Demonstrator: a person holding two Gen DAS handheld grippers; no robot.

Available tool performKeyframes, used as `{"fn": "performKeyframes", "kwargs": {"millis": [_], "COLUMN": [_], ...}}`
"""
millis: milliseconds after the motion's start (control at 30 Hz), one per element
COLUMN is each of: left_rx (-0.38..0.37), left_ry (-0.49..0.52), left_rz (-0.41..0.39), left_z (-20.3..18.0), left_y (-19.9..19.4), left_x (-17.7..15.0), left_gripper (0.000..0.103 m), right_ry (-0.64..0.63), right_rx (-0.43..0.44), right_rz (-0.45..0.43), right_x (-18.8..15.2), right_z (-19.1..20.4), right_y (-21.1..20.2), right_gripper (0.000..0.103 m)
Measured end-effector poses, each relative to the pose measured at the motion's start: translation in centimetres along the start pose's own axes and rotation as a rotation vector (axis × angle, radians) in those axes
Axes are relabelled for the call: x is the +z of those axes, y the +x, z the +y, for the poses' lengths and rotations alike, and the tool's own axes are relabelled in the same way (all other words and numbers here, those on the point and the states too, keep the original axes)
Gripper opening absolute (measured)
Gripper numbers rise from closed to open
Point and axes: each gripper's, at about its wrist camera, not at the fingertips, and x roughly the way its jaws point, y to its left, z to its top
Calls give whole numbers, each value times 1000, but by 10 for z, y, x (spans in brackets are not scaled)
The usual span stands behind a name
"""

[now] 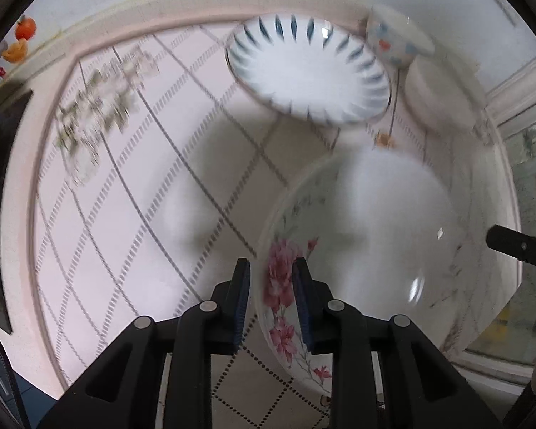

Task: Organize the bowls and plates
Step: 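Open both grippers and move them to the blue-striped plate, then grip the rim of the blue-striped plate with both grippers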

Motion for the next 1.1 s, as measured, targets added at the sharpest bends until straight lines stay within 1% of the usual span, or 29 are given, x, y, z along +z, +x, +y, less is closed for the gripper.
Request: {"fn": "performKeyframes", "kwargs": {"millis": [67, 100, 133, 200, 267, 400, 467, 500, 567, 667, 767, 800, 833, 867, 933, 1100], "left_rx": [-16, -22, -35, -49, -49, -38, -17, -8, -6, -9, -13, -8, -14, -25, -5, -10], "left_ry": [-18, -28, -44, -72, -92, -105, -98, -91, -86, -65, -35, -25, -12, 1, 18, 6], "left_rz": [-47, -58, -71, -91, -94, -53, -33, -10, 17, 32, 28, 22, 11, 2, -11, -11], "left_z": [6, 8, 12, 20, 27, 32, 35, 36, 38, 39, 36, 35, 34, 33, 30, 31], "left_y": [-16, -20, -24, -23, -15, 18, 33, 45, 59, 74, 82, 84, 84, 84, 83, 80], "left_x": [16, 24, 37, 64, 91, 134, 146, 156, 166, 182, 190, 192, 192, 192, 190, 179], "left_gripper": [23, 26, 33, 36, 36, 36, 36, 36, 36, 36, 35, 26, 17, 14, 14, 13], "right_ry": [8, 13, 17, 29, 33, 73, 89, 96, 114, 114, 114, 112, 92, 73, 54, 21], "right_rx": [39, 58, 80, 95, 104, 80, 57, 49, 39, 5, -35, -54, -88, -112, -143, -144], "right_rz": [-25, -40, -56, -71, -86, -94, -89, -82, -71, -77, -66, -63, -69, -75, -84, -98], "right_x": [11, 18, 27, 45, 67, 105, 119, 126, 139, 151, 156, 157, 158, 159, 159, 155], "right_z": [9, 13, 19, 30, 39, 49, 51, 51, 52, 53, 51, 52, 54, 57, 60, 62], "right_y": [-7, -10, -11, -8, 1, 28, 44, 52, 67, 80, 91, 96, 98, 99, 101, 103], "right_gripper": [28, 37, 45, 51, 51, 51, 51, 51, 50, 44, 32, 25, 19, 18, 14, 13]}}
